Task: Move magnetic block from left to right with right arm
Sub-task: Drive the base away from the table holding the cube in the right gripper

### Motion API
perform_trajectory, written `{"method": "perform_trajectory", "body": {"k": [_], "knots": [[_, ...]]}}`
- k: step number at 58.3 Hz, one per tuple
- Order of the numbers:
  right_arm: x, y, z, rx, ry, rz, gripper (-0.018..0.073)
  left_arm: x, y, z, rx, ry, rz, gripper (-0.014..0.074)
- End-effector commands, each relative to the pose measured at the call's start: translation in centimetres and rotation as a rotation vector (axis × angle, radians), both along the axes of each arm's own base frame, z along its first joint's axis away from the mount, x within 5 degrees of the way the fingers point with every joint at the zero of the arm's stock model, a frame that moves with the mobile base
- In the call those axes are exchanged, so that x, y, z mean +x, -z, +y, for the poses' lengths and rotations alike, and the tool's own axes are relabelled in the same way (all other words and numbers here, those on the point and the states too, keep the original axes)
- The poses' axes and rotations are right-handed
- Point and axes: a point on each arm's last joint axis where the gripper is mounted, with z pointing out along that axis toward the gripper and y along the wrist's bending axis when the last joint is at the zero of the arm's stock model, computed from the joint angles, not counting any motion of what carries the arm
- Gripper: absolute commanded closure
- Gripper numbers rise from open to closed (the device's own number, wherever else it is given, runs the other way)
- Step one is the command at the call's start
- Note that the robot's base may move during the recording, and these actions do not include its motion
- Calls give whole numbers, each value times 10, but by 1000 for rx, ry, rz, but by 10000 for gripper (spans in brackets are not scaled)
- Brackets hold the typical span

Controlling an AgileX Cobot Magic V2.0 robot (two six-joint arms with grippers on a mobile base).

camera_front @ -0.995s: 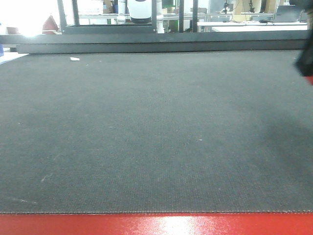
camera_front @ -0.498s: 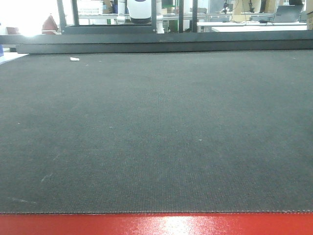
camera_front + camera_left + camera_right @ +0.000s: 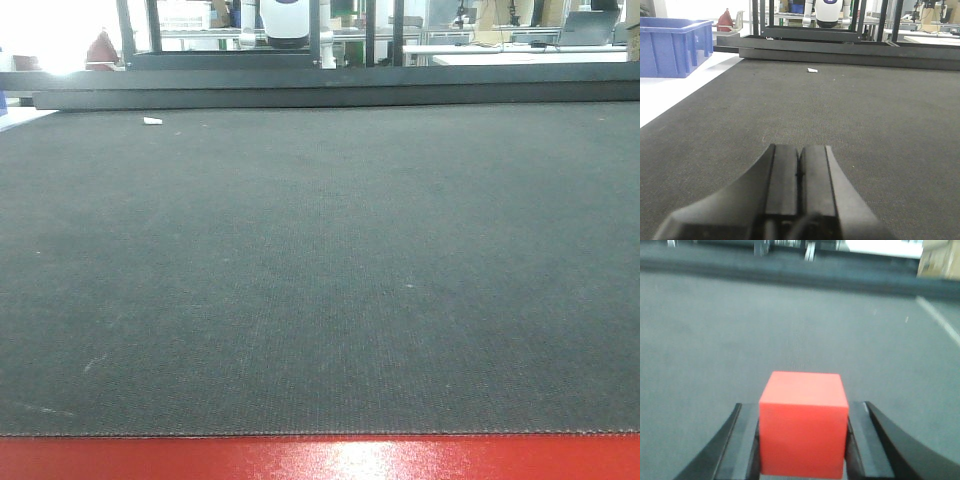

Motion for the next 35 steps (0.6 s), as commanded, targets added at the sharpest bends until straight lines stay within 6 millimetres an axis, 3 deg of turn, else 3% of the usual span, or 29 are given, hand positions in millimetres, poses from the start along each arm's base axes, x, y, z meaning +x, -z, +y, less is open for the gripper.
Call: {"method": "perform_trajectory", "body": {"k": [1, 35], "knots": [[-4, -20, 0, -21, 3, -143, 167, -1, -4, 0, -8, 4, -81, 713], [-4, -18, 0, -21, 4, -119, 167, -1, -4, 0, -8, 4, -81, 713]]}}
